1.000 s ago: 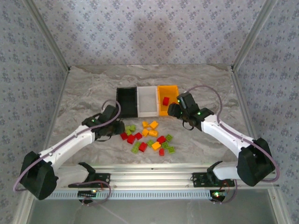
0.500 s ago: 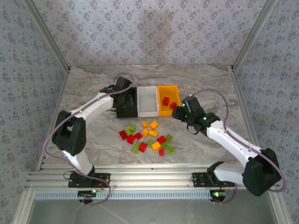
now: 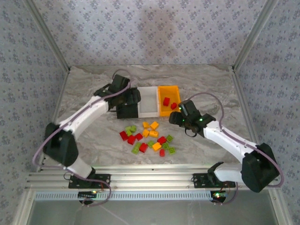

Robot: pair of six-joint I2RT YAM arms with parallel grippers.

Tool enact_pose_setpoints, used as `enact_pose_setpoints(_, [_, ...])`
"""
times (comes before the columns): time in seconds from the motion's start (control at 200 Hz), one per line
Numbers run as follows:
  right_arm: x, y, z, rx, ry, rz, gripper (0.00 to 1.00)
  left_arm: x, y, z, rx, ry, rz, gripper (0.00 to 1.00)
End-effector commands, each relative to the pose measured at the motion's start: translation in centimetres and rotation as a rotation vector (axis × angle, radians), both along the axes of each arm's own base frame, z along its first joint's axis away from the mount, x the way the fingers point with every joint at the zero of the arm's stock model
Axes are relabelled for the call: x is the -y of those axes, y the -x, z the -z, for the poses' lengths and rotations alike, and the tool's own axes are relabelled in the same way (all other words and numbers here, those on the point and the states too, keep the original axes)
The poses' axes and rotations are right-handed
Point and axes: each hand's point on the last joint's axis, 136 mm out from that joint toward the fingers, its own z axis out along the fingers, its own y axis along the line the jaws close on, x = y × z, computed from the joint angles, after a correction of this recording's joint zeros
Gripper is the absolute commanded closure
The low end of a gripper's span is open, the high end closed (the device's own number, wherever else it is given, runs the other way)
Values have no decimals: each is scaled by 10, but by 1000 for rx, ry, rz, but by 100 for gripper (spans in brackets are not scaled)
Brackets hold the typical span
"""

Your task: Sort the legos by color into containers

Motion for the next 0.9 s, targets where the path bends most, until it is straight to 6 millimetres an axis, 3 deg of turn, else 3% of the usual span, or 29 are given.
enact_pose_setpoints(0.0, [-23, 2, 12, -36, -29, -24, 31, 0, 43, -8, 8, 72, 26, 1])
enact_pose_setpoints(0.185, [-60, -4, 23, -43, -79, 34, 34, -39, 105, 30, -13, 121, -60, 1])
enact_pose_setpoints(0.355, [-86, -12, 31, -40, -96, 87, 34, -73, 138, 50, 4, 133, -138, 1])
enact_pose_setpoints(0.645, [-107, -17, 65, -122, -69, 164, 33, -97, 156, 61, 17, 115, -188, 1])
enact_pose_setpoints(0.8, [-103, -15, 80, -164, -15, 205, 35, -97, 157, 62, 25, 136, -192, 0])
enact_pose_setpoints(0.894, [-97, -11, 88, -187, 14, 221, 41, -96, 157, 63, 24, 140, -190, 0])
